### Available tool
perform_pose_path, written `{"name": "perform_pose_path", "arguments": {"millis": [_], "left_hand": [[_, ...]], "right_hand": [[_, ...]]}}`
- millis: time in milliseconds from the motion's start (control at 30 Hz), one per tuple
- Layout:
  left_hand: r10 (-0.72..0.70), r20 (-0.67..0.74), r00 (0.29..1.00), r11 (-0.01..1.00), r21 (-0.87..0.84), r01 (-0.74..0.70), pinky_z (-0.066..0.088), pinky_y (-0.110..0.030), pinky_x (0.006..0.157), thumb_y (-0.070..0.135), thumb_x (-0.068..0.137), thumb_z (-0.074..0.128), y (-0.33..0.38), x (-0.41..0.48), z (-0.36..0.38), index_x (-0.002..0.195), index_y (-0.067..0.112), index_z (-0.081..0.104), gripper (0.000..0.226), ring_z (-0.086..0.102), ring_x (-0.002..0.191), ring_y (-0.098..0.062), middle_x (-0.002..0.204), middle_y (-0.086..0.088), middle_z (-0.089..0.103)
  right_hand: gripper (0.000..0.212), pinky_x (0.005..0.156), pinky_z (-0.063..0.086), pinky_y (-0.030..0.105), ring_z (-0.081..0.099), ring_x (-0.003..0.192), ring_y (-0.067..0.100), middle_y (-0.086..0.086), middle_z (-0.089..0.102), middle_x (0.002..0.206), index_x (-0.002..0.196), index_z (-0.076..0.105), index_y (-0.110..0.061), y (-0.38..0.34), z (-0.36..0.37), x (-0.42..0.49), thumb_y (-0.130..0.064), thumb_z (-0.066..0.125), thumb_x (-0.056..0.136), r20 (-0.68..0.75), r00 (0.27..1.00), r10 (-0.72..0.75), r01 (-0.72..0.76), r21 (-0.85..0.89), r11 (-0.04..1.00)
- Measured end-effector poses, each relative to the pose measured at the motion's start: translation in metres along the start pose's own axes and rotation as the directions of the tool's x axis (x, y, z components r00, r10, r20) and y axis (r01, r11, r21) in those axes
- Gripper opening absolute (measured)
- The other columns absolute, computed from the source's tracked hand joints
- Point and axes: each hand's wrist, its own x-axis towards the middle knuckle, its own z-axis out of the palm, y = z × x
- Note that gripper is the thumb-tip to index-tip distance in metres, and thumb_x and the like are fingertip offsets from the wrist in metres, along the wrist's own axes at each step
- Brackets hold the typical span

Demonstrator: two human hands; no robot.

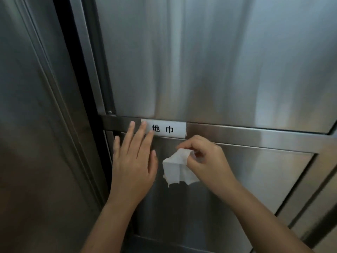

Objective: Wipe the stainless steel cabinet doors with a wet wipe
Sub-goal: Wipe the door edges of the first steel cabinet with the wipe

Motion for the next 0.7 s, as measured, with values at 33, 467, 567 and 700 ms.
{"name": "perform_pose_path", "arguments": {"millis": [33, 467, 567, 700], "left_hand": [[-0.015, -0.021, 1.0, 1.0, -0.005, 0.015, 0.023, -0.053, 0.105, 0.02, 0.088, 0.039, -0.005, -0.01, 0.008, 0.123, -0.001, 0.057, 0.045, 0.035, 0.132, -0.032, 0.137, -0.017, 0.047], [-0.201, -0.205, 0.958, 0.979, -0.08, 0.188, 0.016, -0.056, 0.106, 0.022, 0.089, 0.037, -0.029, -0.096, 0.069, 0.14, 0.007, 0.036, 0.053, 0.02, 0.14, -0.026, 0.148, -0.011, 0.034], [-0.233, -0.215, 0.948, 0.971, -0.099, 0.216, 0.016, -0.057, 0.106, 0.022, 0.088, 0.037, -0.032, -0.101, 0.076, 0.139, 0.007, 0.039, 0.053, 0.02, 0.14, -0.024, 0.147, -0.011, 0.034], [-0.248, -0.259, 0.933, 0.968, -0.109, 0.227, 0.013, -0.055, 0.107, 0.021, 0.089, 0.036, -0.041, -0.101, 0.077, 0.139, 0.007, 0.039, 0.052, 0.018, 0.14, -0.022, 0.148, -0.009, 0.032]], "right_hand": [[0.028, 0.067, 0.039, 0.01, 0.054, 0.079, 0.005, -0.01, 0.06, 0.083, 0.079, 0.062, -0.022, 0.011, 0.008, -0.005, 0.006, 0.057, 0.077, -0.011, 1.0, -0.014, 0.014, -0.014, 1.0], [0.015, 0.065, 0.041, 0.02, 0.055, 0.076, 0.016, 0.006, 0.06, 0.082, 0.083, 0.067, -0.003, 0.066, 0.087, -0.023, -0.002, 0.057, 0.072, -0.131, 0.914, -0.384, 0.338, -0.28, 0.899], [0.012, 0.067, 0.039, 0.018, 0.054, 0.078, 0.017, 0.008, 0.06, 0.083, 0.084, 0.068, -0.002, 0.069, 0.098, -0.018, -0.001, 0.061, 0.074, -0.147, 0.874, -0.462, 0.394, -0.342, 0.853], [0.02, 0.061, 0.043, 0.025, 0.054, 0.077, 0.019, 0.01, 0.06, 0.082, 0.082, 0.068, -0.001, 0.074, 0.108, -0.013, -0.014, 0.053, 0.078, -0.163, 0.794, -0.585, 0.476, -0.43, 0.767]]}}
